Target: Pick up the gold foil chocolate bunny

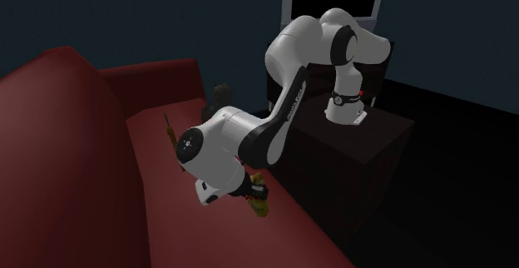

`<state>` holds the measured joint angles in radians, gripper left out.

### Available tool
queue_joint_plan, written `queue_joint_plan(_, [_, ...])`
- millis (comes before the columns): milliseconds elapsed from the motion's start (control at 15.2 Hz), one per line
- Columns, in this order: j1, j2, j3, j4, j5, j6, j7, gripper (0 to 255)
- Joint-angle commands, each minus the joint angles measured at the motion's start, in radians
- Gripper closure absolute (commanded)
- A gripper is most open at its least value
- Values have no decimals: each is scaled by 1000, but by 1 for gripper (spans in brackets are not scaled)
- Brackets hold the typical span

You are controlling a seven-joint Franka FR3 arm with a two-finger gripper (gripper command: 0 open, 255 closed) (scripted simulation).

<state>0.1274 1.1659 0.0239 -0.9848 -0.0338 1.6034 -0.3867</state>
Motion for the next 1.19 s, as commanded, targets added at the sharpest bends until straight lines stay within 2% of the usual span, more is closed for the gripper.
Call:
queue_joint_plan(0, [0,0,0,-1,0,2,0,255])
queue_joint_plan(528, [0,5,0,6,0,0,0,255])
queue_joint_plan(1122, [-1,-92,1,-46,1,-45,0,255])
